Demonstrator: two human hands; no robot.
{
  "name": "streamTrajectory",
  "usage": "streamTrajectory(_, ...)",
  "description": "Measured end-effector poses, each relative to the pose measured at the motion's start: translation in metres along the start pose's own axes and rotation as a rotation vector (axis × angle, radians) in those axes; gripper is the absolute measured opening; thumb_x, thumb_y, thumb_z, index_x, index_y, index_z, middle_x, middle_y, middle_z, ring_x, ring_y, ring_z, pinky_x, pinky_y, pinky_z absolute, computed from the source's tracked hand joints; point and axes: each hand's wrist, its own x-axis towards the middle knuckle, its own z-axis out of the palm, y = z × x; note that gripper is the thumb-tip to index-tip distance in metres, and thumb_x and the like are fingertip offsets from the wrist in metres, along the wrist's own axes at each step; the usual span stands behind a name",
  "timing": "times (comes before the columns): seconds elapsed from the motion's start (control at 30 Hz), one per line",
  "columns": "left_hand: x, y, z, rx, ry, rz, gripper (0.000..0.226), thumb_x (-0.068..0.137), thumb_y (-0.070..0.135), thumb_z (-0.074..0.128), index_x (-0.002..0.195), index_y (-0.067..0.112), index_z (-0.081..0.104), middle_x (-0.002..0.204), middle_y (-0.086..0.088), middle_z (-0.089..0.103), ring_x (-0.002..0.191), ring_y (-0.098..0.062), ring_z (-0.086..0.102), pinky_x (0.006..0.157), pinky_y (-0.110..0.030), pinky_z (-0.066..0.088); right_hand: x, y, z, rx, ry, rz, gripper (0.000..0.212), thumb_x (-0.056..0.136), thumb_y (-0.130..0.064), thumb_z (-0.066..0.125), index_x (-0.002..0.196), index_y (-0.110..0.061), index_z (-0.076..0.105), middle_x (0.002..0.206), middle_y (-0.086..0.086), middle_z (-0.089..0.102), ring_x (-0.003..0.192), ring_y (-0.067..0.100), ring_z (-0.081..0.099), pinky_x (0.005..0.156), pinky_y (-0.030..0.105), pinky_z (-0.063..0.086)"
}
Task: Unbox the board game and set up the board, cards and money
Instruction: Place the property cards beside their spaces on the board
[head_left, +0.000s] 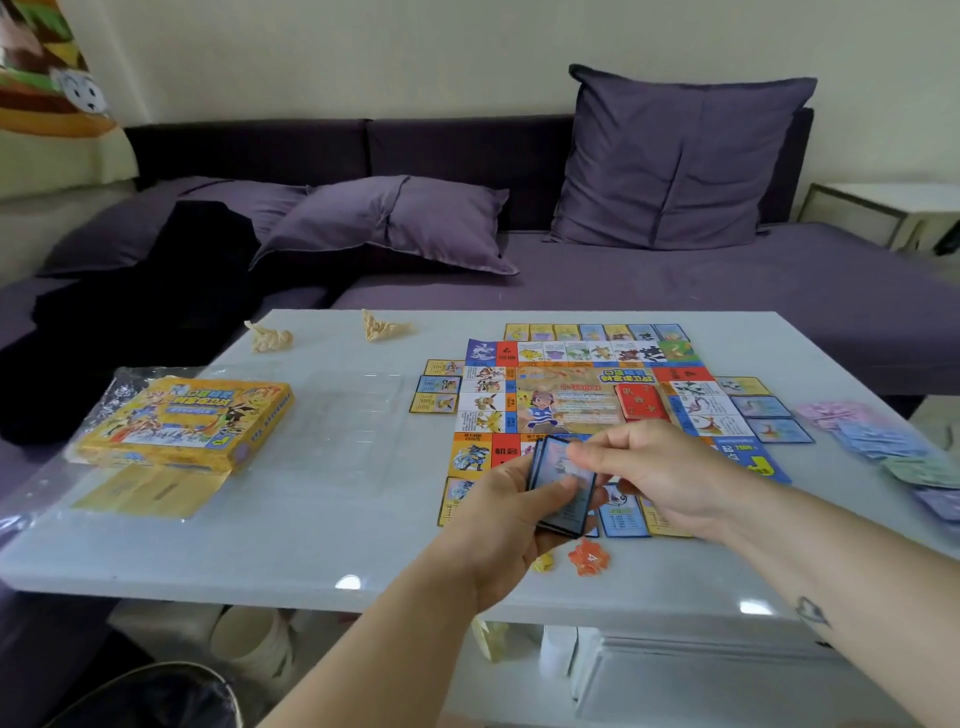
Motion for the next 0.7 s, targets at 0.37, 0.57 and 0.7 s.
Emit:
streamTrajectory(0.37,0.011,0.006,-0.014,0.034,0.108,0.004,0.018,0.088,-0.003,0.056,0.102,0.006,0.065,0.097,-0.016,0.072,0.088,-0.028,0.069,0.075,-0.033,0.059,0.0,-0.014,-0.005,-0.235,0.026,-0.028,0.03,0.079,-0.043,0.07,0.078,-0.013,0.07,0.066,-0.013,0.065,0.066,-0.001,0.057,0.07,0.026,0.045)
streamTrajectory(0.57,0.007,-0.001,-0.02,0.086,0.142,-0.063,0.016,0.085,-0.001,0.063,0.099,0.008,0.065,0.099,-0.015,0.072,0.089,-0.026,0.069,0.075,-0.031,0.058,0.004,-0.011,0.0,-0.322,-0.052,-0.034,0.015,0.083,-0.029,0.07,0.072,-0.02,0.069,0.06,-0.021,0.063,0.063,-0.011,0.056,0.067,0.015,0.042)
streamTrajectory(0.7,-0.002,0.0,-0.032,0.148,0.038,-0.236,0.021,0.088,0.0,0.06,0.107,0.007,0.063,0.108,-0.014,0.07,0.099,-0.026,0.066,0.086,-0.035,0.056,0.003,0.0,0.007,-0.354,-0.157,0.006,0.011,0.086,-0.026,0.068,0.076,-0.02,0.07,0.063,-0.018,0.063,0.064,-0.008,0.055,0.069,0.015,0.04)
